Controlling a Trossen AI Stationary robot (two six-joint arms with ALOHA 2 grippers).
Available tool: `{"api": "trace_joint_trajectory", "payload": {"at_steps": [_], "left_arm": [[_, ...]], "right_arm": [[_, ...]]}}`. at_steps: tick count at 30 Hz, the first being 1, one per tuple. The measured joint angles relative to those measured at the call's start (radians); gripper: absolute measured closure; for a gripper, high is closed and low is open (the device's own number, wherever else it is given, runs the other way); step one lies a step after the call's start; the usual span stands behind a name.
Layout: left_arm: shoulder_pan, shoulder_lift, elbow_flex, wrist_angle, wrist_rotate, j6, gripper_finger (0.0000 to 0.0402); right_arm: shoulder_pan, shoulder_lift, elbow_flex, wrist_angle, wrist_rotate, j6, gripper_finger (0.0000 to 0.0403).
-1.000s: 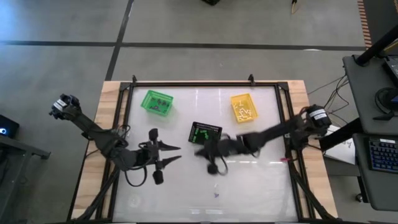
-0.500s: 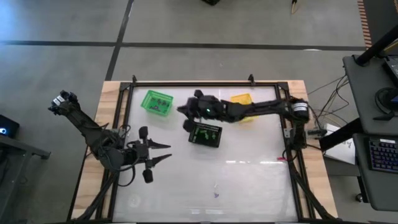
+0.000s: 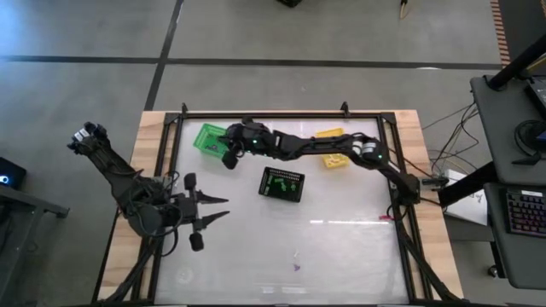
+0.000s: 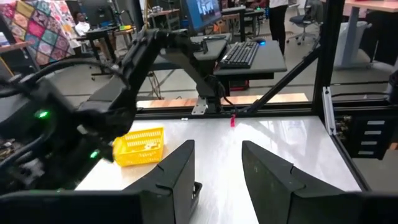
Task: Sort Halloween decoration
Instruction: Put the purple witch hat toy into the green bin, then put the white bone toy into the yellow bin
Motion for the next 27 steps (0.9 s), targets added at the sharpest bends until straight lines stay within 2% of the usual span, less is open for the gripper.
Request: {"api": "trace_joint_trajectory", "payload": {"at_steps": [4, 7, 10, 17, 20, 23, 27], "left_arm": [[-0.012, -0.004, 0.0, 0.0, 0.0, 0.0, 0.0286], [-0.02, -0.004, 0.0, -0.004, -0.001, 0.0, 0.0286], [-0.026, -0.005, 0.0, -0.006, -0.001, 0.0, 0.0286], [-0.035, -0.004, 0.0, -0.013, -0.015, 0.0, 0.0286], [-0.035, -0.004, 0.0, -0.016, -0.015, -0.005, 0.0286], [-0.035, -0.004, 0.0, -0.019, -0.015, -0.014, 0.0286], [-0.037, -0.004, 0.0, -0.033, -0.015, -0.053, 0.0286]], "right_arm": [[-0.009, 0.088, 0.136, -0.076, 0.031, 0.011, 0.0394], [-0.013, 0.135, 0.206, -0.111, 0.076, 0.009, 0.0394], [-0.018, 0.165, 0.253, -0.124, 0.078, 0.015, 0.0384], [-0.036, 0.175, 0.267, -0.163, 0.074, 0.062, 0.0309], [-0.043, 0.17, 0.267, -0.187, 0.029, 0.065, 0.0277], [-0.042, 0.147, 0.267, -0.266, 0.005, 0.053, 0.0257], [-0.032, 0.071, 0.267, -0.477, 0.002, 0.03, 0.0247]]}}
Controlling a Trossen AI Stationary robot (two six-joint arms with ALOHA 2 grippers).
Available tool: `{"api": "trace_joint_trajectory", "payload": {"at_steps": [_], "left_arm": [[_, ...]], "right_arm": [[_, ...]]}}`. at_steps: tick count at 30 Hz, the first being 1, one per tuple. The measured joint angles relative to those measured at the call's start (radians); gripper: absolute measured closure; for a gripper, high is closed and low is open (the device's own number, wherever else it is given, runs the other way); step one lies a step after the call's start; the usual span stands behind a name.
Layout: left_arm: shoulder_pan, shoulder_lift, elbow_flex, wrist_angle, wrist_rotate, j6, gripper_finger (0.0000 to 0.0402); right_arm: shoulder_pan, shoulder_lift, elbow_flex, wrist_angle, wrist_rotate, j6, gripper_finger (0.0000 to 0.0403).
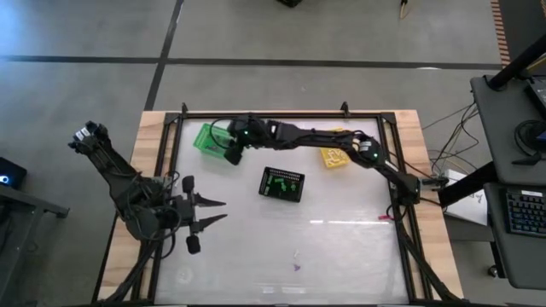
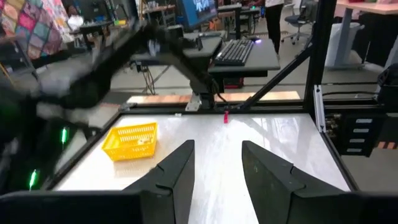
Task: Sort Halloween decoration
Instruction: Put the white bone toy into the yellow bin
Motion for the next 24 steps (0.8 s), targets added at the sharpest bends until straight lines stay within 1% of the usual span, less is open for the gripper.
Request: {"api": "trace_joint_trajectory", "payload": {"at_steps": [7, 11, 13, 15, 18, 20, 22, 24], "left_arm": [[-0.002, 0.033, 0.0, -0.063, 0.001, -0.121, 0.0286], [-0.002, 0.082, 0.0, -0.077, 0.004, -0.178, 0.0286], [-0.002, 0.114, 0.0, -0.074, 0.006, -0.204, 0.0286], [0.0, 0.157, 0.0, -0.055, 0.007, -0.211, 0.0286], [0.003, 0.226, 0.0, -0.033, 0.02, -0.214, 0.0286], [0.01, 0.27, 0.0, -0.022, 0.084, -0.214, 0.0286], [0.022, 0.314, 0.0, 0.008, 0.175, -0.214, 0.0286], [0.032, 0.358, 0.0, 0.05, 0.231, -0.206, 0.0286]], "right_arm": [[0.042, -0.171, 0.0, -0.521, 0.002, -0.001, 0.0258], [0.107, -0.266, -0.017, -0.834, -0.003, 0.02, 0.0268], [0.154, -0.312, -0.046, -0.941, -0.003, 0.025, 0.0272], [0.209, -0.361, -0.097, -0.991, -0.004, 0.03, 0.0275], [0.297, -0.45, -0.197, -0.991, -0.005, 0.066, 0.0279], [0.356, -0.511, -0.273, -0.977, -0.006, 0.096, 0.028], [0.414, -0.574, -0.354, -0.949, -0.005, 0.13, 0.028], [0.471, -0.637, -0.441, -0.897, -0.004, 0.169, 0.0278]]}}
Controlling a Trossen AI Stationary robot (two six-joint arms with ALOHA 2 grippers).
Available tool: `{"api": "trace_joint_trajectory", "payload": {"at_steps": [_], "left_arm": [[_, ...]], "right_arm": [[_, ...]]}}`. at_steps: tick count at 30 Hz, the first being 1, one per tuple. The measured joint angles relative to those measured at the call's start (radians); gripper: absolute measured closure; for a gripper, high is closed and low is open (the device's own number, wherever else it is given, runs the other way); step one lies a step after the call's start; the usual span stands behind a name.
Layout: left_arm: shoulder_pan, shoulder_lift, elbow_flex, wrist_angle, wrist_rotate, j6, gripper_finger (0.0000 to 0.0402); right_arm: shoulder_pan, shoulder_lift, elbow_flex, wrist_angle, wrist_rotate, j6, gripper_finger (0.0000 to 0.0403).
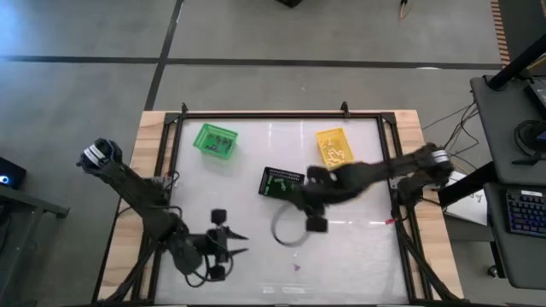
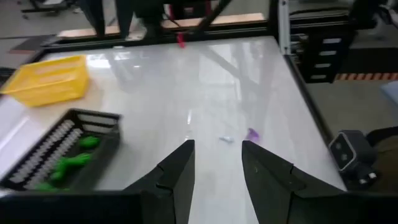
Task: Sort Halloween decoration
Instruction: Put the white bone toy into the yellow bin
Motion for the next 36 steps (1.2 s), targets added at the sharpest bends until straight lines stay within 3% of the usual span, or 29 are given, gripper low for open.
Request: {"api": "trace_joint_trajectory", "payload": {"at_steps": [8, 15, 20, 29, 36], "left_arm": [[0.056, 0.155, 0.0, 0.182, 0.035, 0.086, 0.0286], [0.14, 0.267, 0.0, 0.381, 0.032, 0.05, 0.0286], [0.164, 0.337, 0.0, 0.488, 0.031, -0.004, 0.0286], [0.158, 0.491, 0.0, 0.746, 0.032, 0.066, 0.0256], [0.158, 0.631, 0.065, 0.763, 0.031, 0.14, 0.0232]], "right_arm": [[0.174, -0.2, -0.289, 0.209, 0.001, 0.158, 0.0282], [0.258, -0.293, -0.417, 0.233, 0.001, 0.382, 0.0281], [0.311, -0.312, -0.454, 0.234, 0.004, 0.493, 0.0284], [0.38, -0.289, -0.461, 0.234, 0.009, 0.603, 0.0286], [0.435, -0.289, -0.462, 0.237, 0.051, 0.643, 0.0285]]}}
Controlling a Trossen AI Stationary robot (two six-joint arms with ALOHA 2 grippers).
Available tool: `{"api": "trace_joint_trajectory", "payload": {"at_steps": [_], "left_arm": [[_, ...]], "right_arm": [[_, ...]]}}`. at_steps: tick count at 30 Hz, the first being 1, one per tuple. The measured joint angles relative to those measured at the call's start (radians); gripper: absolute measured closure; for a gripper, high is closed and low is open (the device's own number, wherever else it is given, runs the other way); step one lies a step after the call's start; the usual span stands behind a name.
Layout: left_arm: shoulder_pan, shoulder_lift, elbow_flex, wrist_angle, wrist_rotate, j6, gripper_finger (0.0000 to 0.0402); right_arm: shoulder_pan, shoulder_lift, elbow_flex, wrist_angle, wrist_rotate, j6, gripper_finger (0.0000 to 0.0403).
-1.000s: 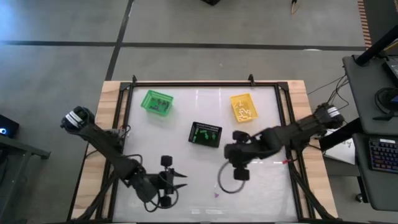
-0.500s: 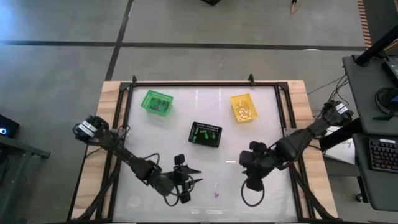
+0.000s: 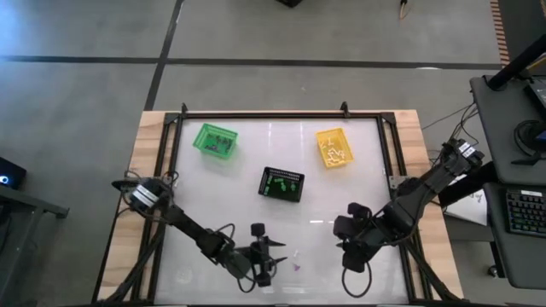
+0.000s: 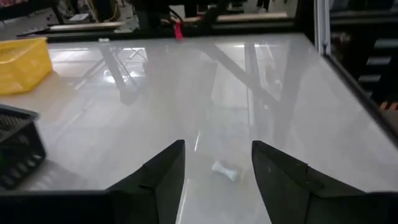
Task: Sort Halloween decoration
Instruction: Put the white bone toy into the yellow bin
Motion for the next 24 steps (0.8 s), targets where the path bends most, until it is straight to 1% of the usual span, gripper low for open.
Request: {"api": "trace_joint_trajectory", "payload": {"at_steps": [3, 12, 15, 19, 24], "left_arm": [[0.003, 0.061, 0.042, 0.0, 0.001, 0.006, 0.0232], [0.01, 0.193, 0.152, -0.003, 0.0, -0.001, 0.0232], [0.021, 0.219, 0.178, -0.026, -0.006, -0.01, 0.0232], [0.031, 0.232, 0.194, -0.084, -0.044, -0.05, 0.0232], [0.034, 0.233, 0.189, -0.089, -0.045, -0.067, 0.0232]], "right_arm": [[0.012, 0.0, -0.001, 0.001, 0.035, 0.002, 0.0287], [0.014, 0.008, -0.017, 0.015, 0.041, 0.017, 0.0289], [0.014, 0.014, -0.023, 0.014, 0.041, 0.017, 0.0289], [0.014, 0.023, -0.025, 0.014, 0.04, 0.017, 0.0289], [0.014, 0.041, -0.025, 0.013, 0.04, 0.003, 0.0289]]}}
